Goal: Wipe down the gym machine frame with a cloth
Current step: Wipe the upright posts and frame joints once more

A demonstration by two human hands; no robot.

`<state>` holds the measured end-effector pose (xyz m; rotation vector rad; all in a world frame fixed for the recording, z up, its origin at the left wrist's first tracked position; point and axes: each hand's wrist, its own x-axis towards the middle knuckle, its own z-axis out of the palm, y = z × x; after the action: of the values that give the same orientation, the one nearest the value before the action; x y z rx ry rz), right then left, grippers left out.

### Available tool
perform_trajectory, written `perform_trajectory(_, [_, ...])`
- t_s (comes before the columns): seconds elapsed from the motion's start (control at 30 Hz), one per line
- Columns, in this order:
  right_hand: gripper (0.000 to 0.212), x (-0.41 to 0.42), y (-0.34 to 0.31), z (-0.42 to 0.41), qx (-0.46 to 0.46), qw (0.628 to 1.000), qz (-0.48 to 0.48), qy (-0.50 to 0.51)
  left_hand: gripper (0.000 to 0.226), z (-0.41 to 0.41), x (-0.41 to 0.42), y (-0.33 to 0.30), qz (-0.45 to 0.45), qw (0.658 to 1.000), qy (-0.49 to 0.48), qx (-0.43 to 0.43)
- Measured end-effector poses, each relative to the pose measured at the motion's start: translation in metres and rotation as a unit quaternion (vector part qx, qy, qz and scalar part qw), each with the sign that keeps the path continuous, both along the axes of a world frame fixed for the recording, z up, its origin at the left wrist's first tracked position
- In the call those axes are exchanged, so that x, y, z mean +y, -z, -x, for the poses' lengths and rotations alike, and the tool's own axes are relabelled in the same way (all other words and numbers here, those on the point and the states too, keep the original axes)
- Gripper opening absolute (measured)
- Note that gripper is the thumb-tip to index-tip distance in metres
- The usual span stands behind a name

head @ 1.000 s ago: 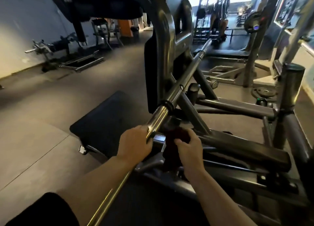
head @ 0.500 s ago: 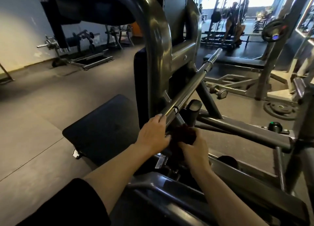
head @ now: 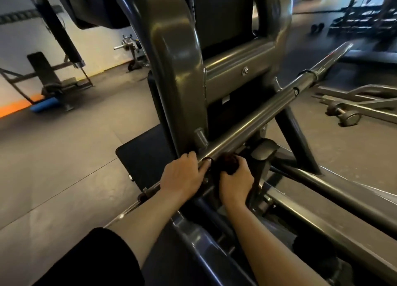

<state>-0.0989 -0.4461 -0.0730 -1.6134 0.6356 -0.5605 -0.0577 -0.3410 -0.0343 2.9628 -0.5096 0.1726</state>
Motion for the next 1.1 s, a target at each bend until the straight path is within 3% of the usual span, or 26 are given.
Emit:
perform_trajectory(0.3, [0.051, 0.007, 0.012, 0.031, -0.048, 0.993, 0.044, -0.100, 0.055, 0.004, -0.002, 0.004, -0.024, 0.997, -0.008, -0.072])
perform_trajectory(0.47, [0.052, -0.010, -0.025, 0.016, -0.163, 0.973, 0.134, -0.090, 0.021, 0.004, 0.000, 0.007, -0.024, 0.997, -0.017, -0.066])
perform_trajectory(0.6, [0.048, -0.015, -0.039, -0.016, -0.071, 0.924, 0.296, -0.229, 0.027, 0.008, 0.000, 0.006, -0.033, 0.997, -0.012, -0.076])
perform_trajectory(0.8, [0.060, -0.007, -0.008, 0.008, -0.064, 0.910, 0.360, -0.197, 0.038, 0.013, 0.004, 0.013, -0.023, 0.995, 0.028, -0.097])
perform_trajectory(0.9, [0.064, -0.008, 0.016, 0.031, -0.058, 0.927, 0.321, -0.187, 0.041, 0.016, 0.006, 0.014, 0.001, 0.989, 0.062, -0.138])
perform_trajectory(1.0, [0.060, -0.016, 0.046, 0.057, -0.005, 0.954, 0.228, -0.195, 0.048, 0.030, 0.003, 0.031, -0.067, 0.959, 0.206, -0.183])
perform_trajectory(1.1, [0.055, -0.025, 0.083, 0.097, 0.047, 0.972, 0.172, -0.155, 0.070, 0.060, -0.005, 0.077, -0.148, 0.920, 0.352, -0.091])
